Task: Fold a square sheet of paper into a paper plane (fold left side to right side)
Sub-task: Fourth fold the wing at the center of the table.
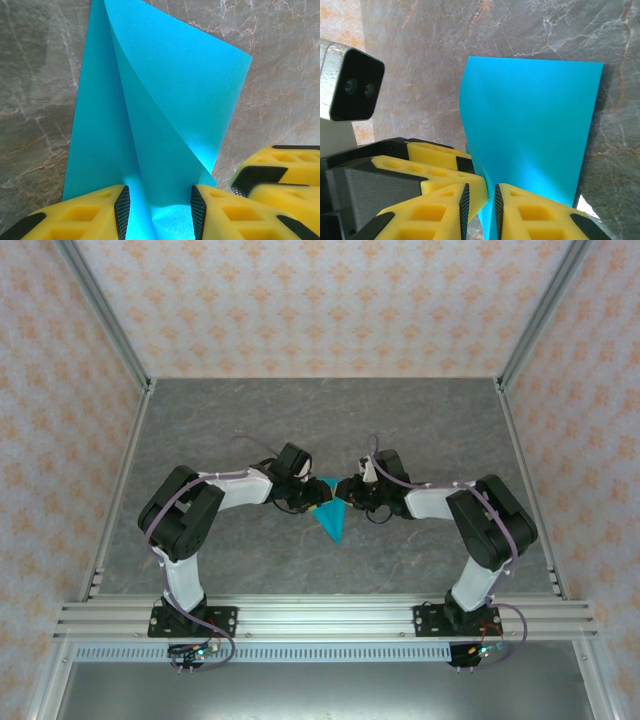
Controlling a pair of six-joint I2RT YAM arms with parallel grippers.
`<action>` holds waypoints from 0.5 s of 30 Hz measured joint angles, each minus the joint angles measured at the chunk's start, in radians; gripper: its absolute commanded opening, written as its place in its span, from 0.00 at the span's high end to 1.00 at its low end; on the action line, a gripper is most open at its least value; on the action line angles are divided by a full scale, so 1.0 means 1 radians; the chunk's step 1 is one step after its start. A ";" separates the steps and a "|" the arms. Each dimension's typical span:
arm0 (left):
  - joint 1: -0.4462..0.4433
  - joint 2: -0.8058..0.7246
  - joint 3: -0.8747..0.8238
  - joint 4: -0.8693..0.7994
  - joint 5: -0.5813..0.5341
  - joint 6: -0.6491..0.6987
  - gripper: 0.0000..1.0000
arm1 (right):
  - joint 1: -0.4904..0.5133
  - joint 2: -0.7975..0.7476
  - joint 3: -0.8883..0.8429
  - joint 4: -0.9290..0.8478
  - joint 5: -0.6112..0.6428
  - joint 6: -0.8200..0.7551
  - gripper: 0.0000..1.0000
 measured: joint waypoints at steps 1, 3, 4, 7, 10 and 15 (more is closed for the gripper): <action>0.000 0.000 0.000 0.000 0.000 0.000 0.60 | 0.000 0.001 0.000 0.000 0.000 0.000 0.77; 0.000 0.000 0.000 0.000 0.000 0.000 0.59 | 0.000 0.002 0.000 0.000 0.000 0.000 0.78; 0.000 0.000 0.000 0.000 0.000 0.000 0.60 | 0.000 0.002 0.000 0.000 -0.001 0.001 0.78; 0.000 0.000 0.000 0.000 0.000 0.000 0.60 | 0.000 0.008 0.000 0.000 -0.004 0.003 0.78; 0.000 0.000 0.000 0.000 0.000 0.000 0.60 | 0.000 0.021 0.000 0.001 -0.012 0.004 0.78; 0.000 0.000 0.000 -0.001 0.000 0.000 0.60 | -0.003 0.034 0.000 0.013 -0.026 0.011 0.79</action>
